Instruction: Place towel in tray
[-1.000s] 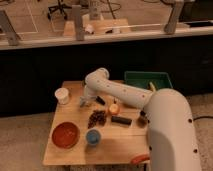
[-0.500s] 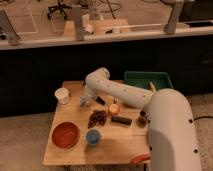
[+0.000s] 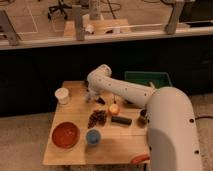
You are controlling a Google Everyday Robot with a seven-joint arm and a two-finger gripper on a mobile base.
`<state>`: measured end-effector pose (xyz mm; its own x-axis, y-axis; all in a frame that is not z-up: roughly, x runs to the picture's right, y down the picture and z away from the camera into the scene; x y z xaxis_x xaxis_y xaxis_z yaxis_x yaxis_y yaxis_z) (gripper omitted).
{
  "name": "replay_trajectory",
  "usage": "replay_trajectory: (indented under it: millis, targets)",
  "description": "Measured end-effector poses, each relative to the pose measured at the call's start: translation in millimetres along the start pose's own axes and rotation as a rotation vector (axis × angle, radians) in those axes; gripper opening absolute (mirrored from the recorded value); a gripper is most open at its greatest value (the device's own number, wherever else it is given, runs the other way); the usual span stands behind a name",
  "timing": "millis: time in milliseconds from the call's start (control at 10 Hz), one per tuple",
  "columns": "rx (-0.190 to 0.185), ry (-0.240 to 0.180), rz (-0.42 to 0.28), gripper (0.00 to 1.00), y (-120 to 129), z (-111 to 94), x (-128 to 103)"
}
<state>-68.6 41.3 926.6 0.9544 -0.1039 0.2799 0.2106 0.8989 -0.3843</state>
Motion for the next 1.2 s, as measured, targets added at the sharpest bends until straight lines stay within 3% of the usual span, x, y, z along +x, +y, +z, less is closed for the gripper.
replay_trajectory:
  millis: [500, 800, 1000, 1200]
  targets:
    - [0.075, 0.179, 0.118, 0.00, -35, -30, 94]
    - [0.106, 0.292, 0.207, 0.00, -42, -52, 150]
    - [0.117, 0.325, 0.251, 0.00, -43, -63, 176]
    - [0.117, 0.323, 0.248, 0.00, -44, -62, 173]
